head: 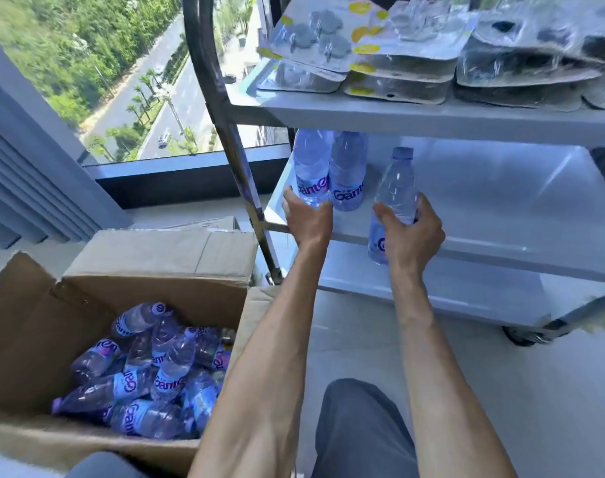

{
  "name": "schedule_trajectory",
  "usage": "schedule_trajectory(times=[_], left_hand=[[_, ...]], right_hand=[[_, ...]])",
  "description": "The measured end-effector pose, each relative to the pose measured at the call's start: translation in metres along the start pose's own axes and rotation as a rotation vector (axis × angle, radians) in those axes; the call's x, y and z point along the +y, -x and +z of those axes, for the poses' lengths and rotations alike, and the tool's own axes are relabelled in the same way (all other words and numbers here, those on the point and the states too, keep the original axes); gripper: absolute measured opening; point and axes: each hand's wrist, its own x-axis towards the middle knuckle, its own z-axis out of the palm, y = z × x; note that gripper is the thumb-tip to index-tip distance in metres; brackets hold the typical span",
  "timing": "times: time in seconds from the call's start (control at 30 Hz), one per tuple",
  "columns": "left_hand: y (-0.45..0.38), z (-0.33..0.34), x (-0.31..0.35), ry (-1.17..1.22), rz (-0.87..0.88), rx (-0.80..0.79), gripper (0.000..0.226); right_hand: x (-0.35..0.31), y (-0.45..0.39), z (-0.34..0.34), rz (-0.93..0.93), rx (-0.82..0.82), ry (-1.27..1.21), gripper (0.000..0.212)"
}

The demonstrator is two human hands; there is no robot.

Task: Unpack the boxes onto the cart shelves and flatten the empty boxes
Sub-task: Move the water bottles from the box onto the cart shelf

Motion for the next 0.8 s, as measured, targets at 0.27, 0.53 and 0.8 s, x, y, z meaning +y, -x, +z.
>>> schedule_trajectory(times=[0.27,0.53,0.8], left_hand=[[-0.045,0.042,-0.013,-0.035,0.065,0.054,0.087],[-0.051,0.047,-0.020,-0.055,0.073,0.131,0.058],[-0.048,0.041,-0.024,-0.017,0.093,0.144,0.054]], right_hand=[[0.017,-0.027,0.020,-0.028,0.057,-0.133,0.032],[0.016,-0.018,0.026,-0.081,0.091,-0.211,0.049],[0.006,-0.037,0.056,-0.088,0.199,-0.225,0.066]])
